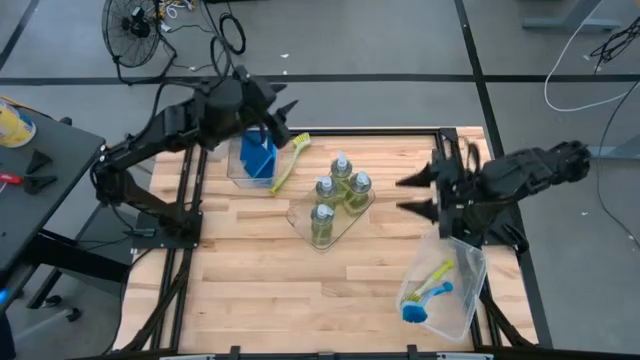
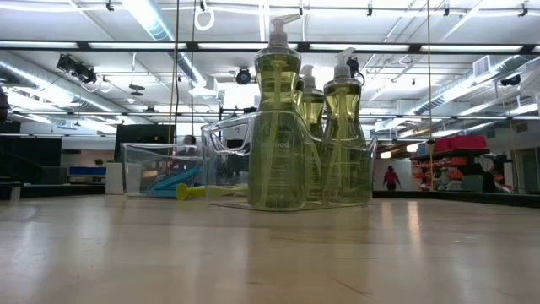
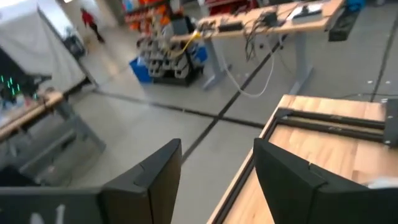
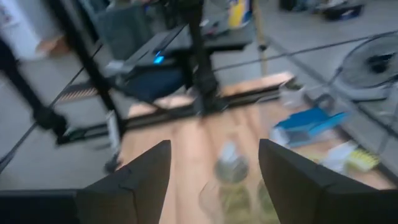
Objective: Pick & Place Kitchen Sink Supplies
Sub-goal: Put the yellow toilet brush into the transparent container
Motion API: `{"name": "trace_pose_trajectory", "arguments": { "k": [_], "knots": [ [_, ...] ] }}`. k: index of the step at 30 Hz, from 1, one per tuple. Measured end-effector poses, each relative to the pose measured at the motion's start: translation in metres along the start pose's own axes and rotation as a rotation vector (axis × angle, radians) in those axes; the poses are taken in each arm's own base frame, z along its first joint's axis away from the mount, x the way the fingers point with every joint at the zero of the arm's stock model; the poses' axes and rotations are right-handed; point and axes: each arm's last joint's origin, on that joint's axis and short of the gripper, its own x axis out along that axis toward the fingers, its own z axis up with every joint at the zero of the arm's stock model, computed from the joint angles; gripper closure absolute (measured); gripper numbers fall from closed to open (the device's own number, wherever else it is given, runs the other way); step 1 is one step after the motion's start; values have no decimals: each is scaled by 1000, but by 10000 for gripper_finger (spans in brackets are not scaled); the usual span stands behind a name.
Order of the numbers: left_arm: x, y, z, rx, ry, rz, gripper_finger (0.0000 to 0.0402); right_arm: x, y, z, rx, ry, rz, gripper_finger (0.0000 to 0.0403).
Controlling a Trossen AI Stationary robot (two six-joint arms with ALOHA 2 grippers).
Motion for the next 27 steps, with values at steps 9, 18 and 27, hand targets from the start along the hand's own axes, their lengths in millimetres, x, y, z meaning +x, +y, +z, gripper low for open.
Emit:
{"name": "trace_pose_trajectory", "arguments": {
  "k": [9, 18, 27],
  "knots": [
    [31, 28, -24, -126, 165, 72, 143, -6, -24, 24, 60, -103, -146, 124],
    [87, 35, -57, -157, 340, 38, 107, -1, -43, 29, 126, -128, -263, 117],
    [127, 51, -100, -169, 572, -35, 106, 2, -55, 30, 189, -133, -331, 117]
  ]
}}
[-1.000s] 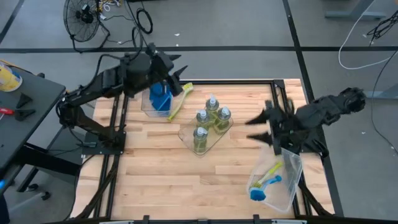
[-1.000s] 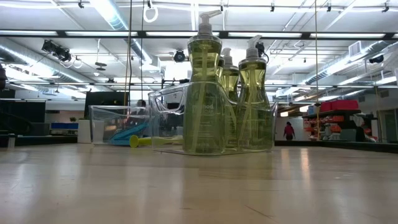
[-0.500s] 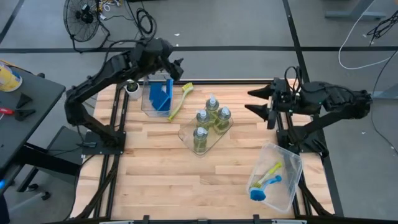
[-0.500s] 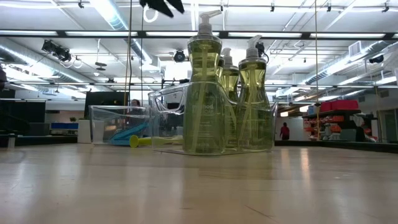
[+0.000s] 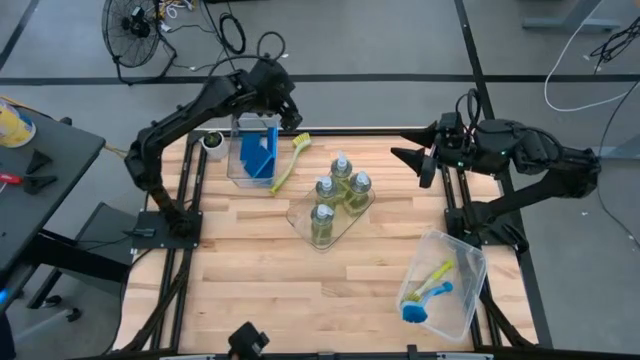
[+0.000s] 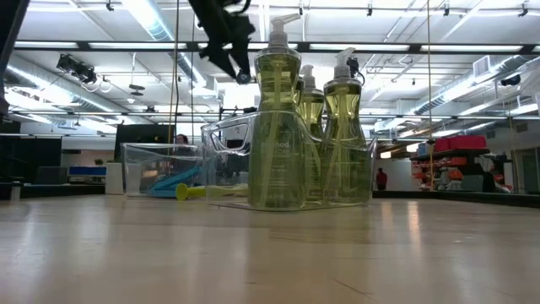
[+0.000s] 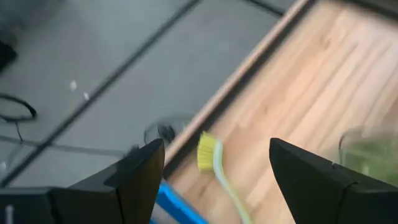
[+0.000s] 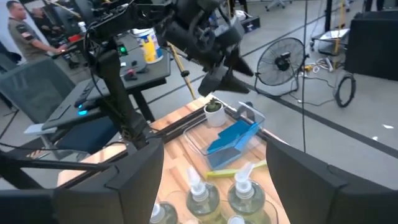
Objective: Pick & Place Kitchen Sink Supplies
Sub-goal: Put the yellow toilet brush into the transparent container
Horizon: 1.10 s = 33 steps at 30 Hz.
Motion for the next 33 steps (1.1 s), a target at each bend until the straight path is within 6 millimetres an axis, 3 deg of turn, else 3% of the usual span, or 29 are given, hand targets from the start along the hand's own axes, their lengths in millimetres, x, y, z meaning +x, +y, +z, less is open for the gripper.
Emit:
{"name": "trace_pose_trajectory", "arguments": {
  "k": [6, 18, 33],
  "knots": [
    [37, 7, -9, 0, 134, -44, 106, 6, -3, 0, 0, 5, -35, 117],
    [108, -5, -33, 23, 358, -78, 106, 18, -6, -1, -12, 32, -45, 117],
    [169, -19, -61, -34, 529, -107, 106, 18, -5, 0, -63, 33, -18, 117]
  ]
}}
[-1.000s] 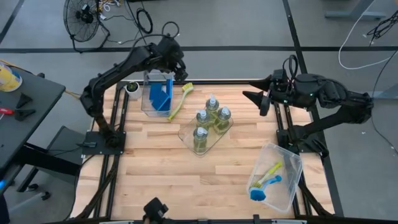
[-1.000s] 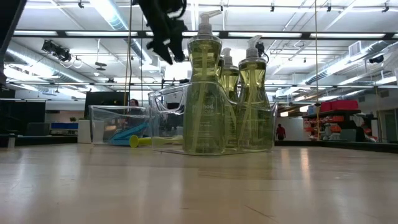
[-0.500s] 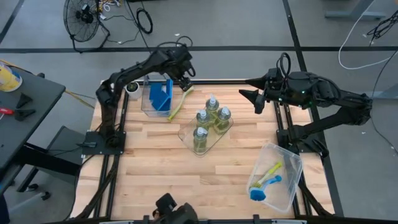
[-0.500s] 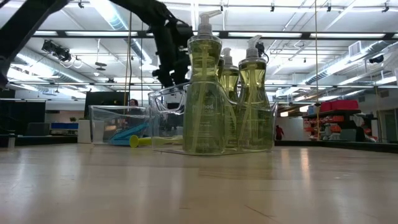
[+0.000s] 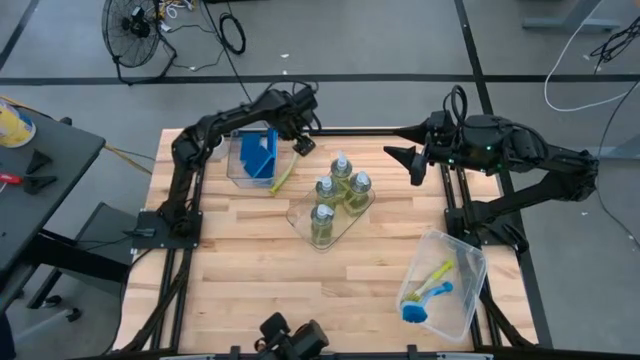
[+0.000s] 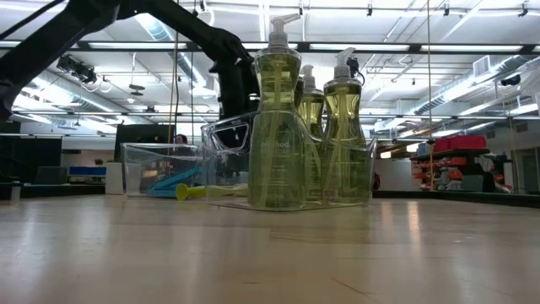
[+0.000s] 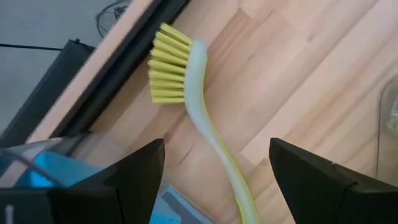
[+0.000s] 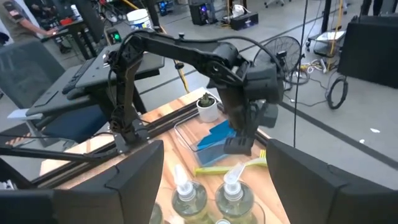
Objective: Pick & Place Kitchen Sink Supplies
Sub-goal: Put the yellow toilet brush into the transparent container
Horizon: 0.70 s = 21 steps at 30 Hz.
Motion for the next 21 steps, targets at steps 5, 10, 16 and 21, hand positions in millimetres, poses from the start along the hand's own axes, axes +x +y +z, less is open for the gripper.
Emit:
{"name": "trace_pose_trajectory", "arguments": {
  "k": [5, 10, 16, 21],
  "knots": [
    [8, -3, 0, 1, 16, -5, 106, 0, 0, 0, -37, -1, 0, 117],
    [12, -10, 0, 83, 22, -9, 106, 0, 0, 0, -40, 0, 1, 117],
    [12, -26, -2, 335, 21, -11, 106, 0, 0, 0, -41, 0, 1, 117],
    [11, -35, -2, 389, 14, 0, 106, 0, 0, 0, -41, 5, 16, 117]
  ]
}}
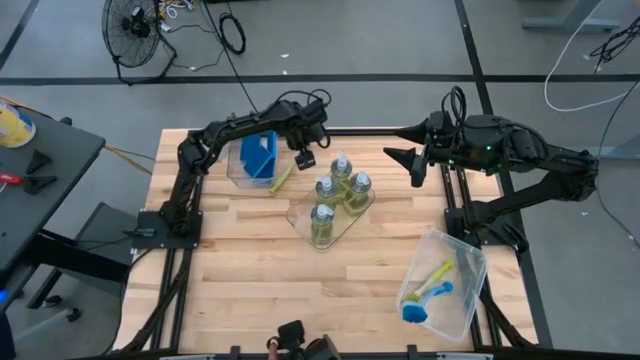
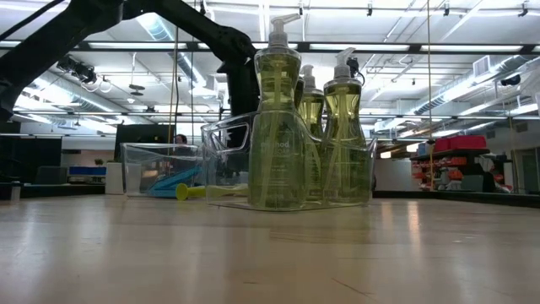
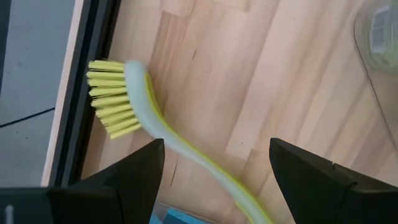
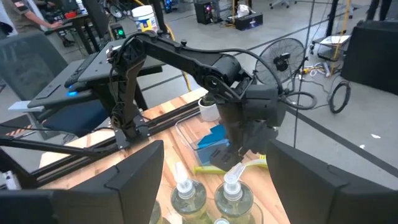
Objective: Pick & Place Kitchen Sink Supplies
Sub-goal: Put the yellow toilet brush into the transparent container
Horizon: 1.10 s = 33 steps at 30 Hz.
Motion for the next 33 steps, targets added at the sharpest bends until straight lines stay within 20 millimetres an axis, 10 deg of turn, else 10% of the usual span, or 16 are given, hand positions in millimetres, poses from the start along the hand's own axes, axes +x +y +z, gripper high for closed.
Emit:
{"name": "trace_pose_trajectory", "arguments": {
  "k": [17, 33],
  "knots": [
    [16, 15, -2, -476, 19, 51, 106, 0, 1, 1, 3, -4, 13, 117],
    [14, -5, 5, -555, -22, 244, 106, 0, 2, 1, -4, -2, 40, 117]
  ]
}}
